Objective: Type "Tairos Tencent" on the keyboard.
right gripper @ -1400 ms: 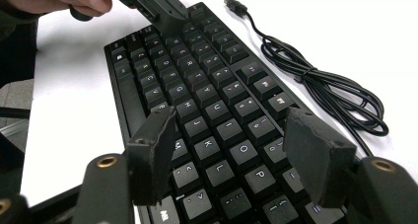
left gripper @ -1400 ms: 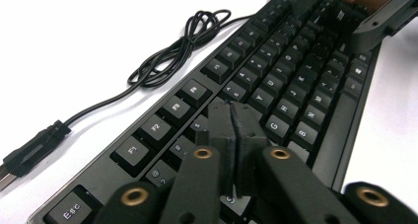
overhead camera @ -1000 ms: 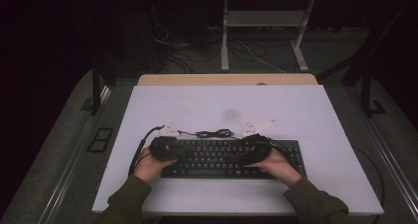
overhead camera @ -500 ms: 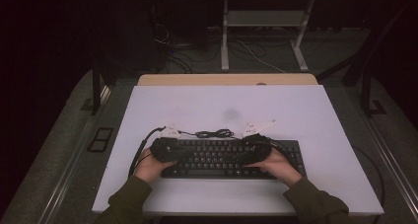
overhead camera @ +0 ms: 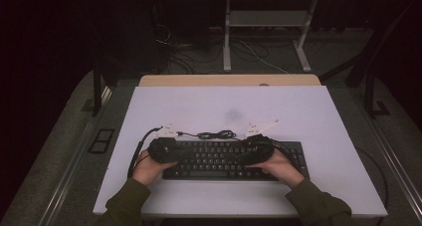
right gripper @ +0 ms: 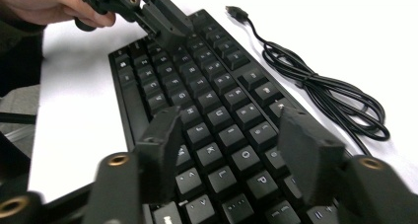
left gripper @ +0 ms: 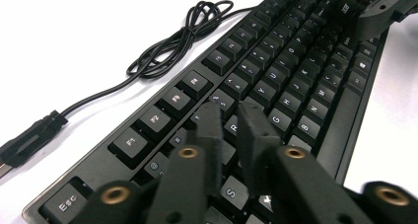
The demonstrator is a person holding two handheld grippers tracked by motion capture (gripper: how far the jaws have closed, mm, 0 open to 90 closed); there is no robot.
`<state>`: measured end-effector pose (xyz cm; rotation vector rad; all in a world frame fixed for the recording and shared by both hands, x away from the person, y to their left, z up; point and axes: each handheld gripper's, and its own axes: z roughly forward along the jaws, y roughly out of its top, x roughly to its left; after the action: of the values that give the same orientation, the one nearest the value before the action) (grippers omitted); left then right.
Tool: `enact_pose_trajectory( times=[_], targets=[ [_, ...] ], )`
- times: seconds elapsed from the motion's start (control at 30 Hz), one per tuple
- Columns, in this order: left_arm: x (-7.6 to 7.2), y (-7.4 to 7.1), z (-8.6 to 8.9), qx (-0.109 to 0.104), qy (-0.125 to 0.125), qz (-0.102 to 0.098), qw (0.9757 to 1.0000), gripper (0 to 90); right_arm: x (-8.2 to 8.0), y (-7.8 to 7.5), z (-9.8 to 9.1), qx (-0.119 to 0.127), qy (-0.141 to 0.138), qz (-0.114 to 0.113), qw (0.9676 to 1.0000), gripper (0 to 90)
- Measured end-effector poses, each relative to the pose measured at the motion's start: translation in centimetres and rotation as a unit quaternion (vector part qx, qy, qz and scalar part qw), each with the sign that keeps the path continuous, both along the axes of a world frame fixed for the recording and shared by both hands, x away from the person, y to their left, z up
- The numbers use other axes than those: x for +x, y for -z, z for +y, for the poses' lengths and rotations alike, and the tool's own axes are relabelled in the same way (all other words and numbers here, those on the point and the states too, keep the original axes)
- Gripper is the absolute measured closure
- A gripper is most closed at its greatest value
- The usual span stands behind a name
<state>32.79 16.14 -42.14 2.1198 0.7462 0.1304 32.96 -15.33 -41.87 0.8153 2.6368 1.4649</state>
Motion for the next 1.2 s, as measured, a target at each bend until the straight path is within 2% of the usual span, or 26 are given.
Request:
enact_pose_trajectory(
  times=[0.3, 0.5, 0.7, 1.03, 1.2],
  targets=[
    [-0.2, -0.1, -0.2, -0.002, -0.007, -0.003, 1.0, 48.7, -0.1, -0.4, 0.9, 0.008, -0.011, 0.002, 0.9999, 76.5],
    [-0.2, -0.1, -0.3, -0.002, -0.016, -0.011, 0.9998, 36.0, -0.3, -0.1, 2.1, 0.001, -0.028, 0.006, 0.9996, 88.2],
    [-0.3, -0.1, -0.3, -0.003, -0.022, -0.017, 0.9996, 28.3, -0.5, 0.3, 2.8, -0.005, -0.042, 0.013, 0.999, 89.1],
    [-0.3, -0.1, -0.3, 0.0, -0.021, -0.019, 0.9996, 28.1, -0.9, 1.1, 4.1, -0.022, -0.056, 0.019, 0.998, 89.1],
    [-0.2, -0.1, -0.2, -0.001, -0.021, -0.019, 0.9996, 28.1, -1.1, 1.5, 4.7, -0.038, -0.058, 0.021, 0.9974, 89.1]
  ],
)
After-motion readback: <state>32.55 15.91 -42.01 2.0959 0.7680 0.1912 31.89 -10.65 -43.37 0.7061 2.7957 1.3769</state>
